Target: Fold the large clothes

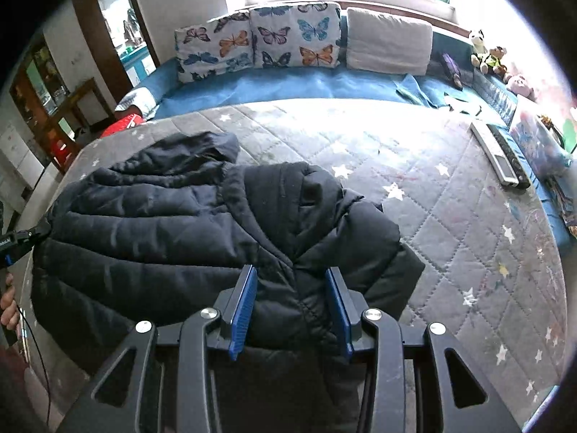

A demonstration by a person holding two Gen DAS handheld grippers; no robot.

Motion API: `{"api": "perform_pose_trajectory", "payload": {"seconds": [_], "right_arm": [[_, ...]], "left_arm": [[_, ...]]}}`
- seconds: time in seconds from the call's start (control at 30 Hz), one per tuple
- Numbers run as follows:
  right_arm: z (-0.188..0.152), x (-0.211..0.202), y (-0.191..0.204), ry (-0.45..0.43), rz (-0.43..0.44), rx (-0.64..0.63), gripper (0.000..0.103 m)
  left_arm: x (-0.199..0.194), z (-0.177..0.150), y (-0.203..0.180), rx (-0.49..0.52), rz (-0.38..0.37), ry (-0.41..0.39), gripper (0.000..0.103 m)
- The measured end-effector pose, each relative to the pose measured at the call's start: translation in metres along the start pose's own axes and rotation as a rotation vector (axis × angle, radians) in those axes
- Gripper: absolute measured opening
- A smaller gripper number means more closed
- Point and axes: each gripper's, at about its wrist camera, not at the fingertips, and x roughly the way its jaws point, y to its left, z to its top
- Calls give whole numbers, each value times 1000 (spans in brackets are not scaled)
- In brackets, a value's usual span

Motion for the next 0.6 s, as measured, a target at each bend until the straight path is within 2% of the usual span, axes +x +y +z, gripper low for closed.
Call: {"api": "perform_pose_trajectory", "payload": {"seconds": [0.2, 0.4, 0.6], "right_arm": [[-6, 16, -6, 45, 17, 22, 44], [-11, -8, -9, -11, 30, 28, 44], [-25, -34, -11, -46, 14, 19, 57]], "left_arm": [[16, -1, 10, -15, 9, 23, 4], [-8, -7, 8, -29, -11, -10, 4], [-41, -22, -19, 71, 128, -90, 5]]}}
